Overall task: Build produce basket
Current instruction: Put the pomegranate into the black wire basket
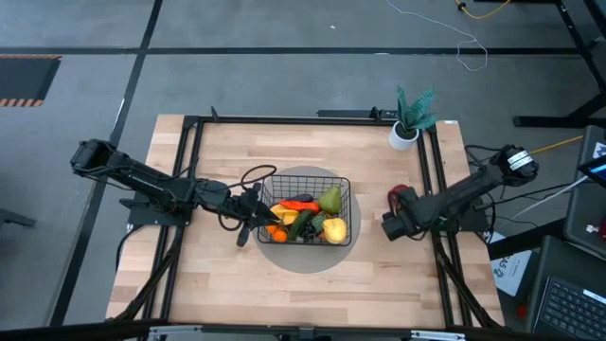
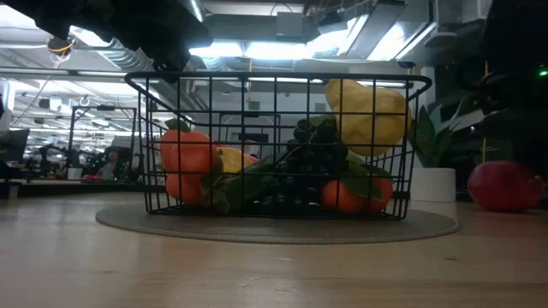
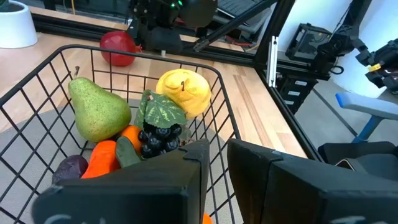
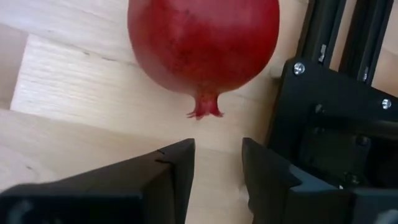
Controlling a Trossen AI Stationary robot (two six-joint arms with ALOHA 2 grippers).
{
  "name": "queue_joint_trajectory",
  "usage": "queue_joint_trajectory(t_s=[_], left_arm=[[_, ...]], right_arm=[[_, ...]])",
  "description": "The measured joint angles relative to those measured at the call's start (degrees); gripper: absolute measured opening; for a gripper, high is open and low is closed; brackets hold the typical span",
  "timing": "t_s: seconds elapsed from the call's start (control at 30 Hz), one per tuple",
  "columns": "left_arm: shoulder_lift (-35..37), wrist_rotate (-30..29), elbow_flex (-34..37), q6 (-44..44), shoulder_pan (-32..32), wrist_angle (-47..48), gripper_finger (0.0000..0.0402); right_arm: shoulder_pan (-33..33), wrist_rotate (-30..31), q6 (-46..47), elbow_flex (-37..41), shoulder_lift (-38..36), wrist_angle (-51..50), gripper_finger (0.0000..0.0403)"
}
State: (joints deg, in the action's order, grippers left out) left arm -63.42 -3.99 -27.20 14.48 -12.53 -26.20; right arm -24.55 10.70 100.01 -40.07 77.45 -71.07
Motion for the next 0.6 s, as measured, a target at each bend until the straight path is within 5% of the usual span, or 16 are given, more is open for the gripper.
queue_joint_trajectory(t_s=[0.27, 0.6], left_arm=[[-0.01, 0.00, 0.00, 0.00, 0.01, 0.00, 0.0046], [-0.02, 0.00, 0.00, 0.00, 0.02, 0.00, 0.0046]], right_arm=[[4.97, -0.15, -9.24, 0.00, 0.00, 4.75, 0.0124], [7.53, -0.68, -9.24, 0.00, 0.02, 2.50, 0.0124]])
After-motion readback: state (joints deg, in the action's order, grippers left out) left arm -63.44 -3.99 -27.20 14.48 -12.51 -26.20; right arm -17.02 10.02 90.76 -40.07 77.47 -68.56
